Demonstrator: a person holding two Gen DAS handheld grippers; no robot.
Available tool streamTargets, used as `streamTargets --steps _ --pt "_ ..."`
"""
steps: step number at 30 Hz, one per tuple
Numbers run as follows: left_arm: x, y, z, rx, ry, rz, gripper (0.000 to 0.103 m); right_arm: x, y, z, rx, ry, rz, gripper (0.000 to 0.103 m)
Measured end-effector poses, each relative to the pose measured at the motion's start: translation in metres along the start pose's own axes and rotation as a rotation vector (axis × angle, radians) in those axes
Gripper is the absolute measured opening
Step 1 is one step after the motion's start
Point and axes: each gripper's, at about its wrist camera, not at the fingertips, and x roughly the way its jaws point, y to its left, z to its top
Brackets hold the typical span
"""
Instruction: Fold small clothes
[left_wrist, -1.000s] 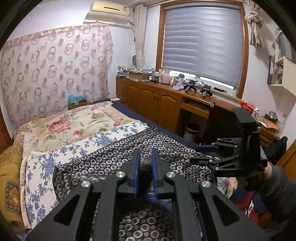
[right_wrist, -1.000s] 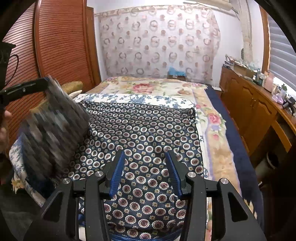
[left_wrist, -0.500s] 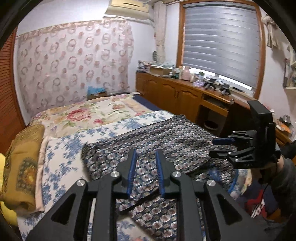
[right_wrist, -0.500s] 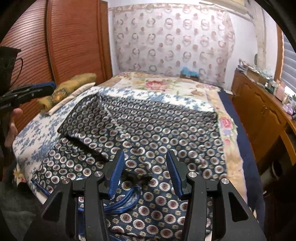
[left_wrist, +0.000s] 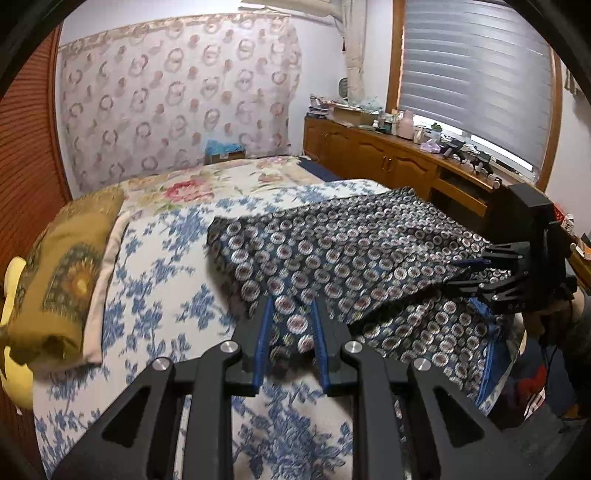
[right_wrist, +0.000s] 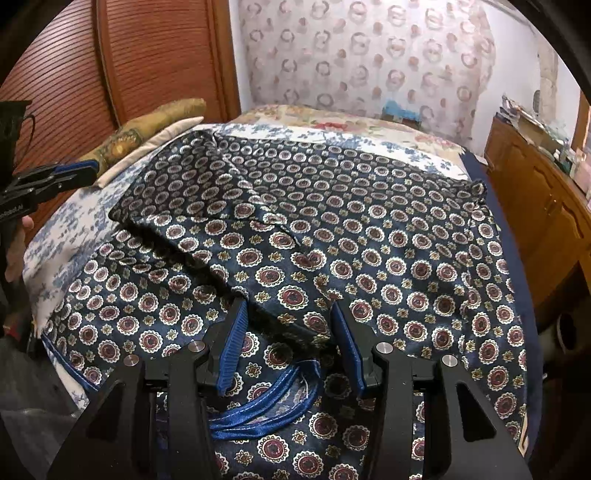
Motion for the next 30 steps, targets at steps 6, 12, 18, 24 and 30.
streamTargets --steps 6,12,18,24,30 --pt "0.001 0.007 -0.013 -0.026 0.011 0.006 0.019 0.007 0.007 0.001 -0.043 0.025 -0.016 0.048" --pt "-0.002 0.009 -0.017 -0.036 -0.004 0.034 0.019 0.016 0.010 0.010 -0.074 0.035 -0.044 0.048" --pt "0.000 0.013 -0.020 -0.049 -0.002 0.042 0.019 0.020 0.007 0.013 -0.075 0.025 -0.028 0.046" --pt "0.001 0.014 -0.021 -0.054 -0.003 0.046 0.019 0.007 0.017 0.012 -0.119 -0.039 0.012 0.006" --pt "0.001 0.014 -0.021 -0.057 -0.014 0.062 0.019 -0.033 0.016 0.018 -0.085 -0.177 0.017 0.004"
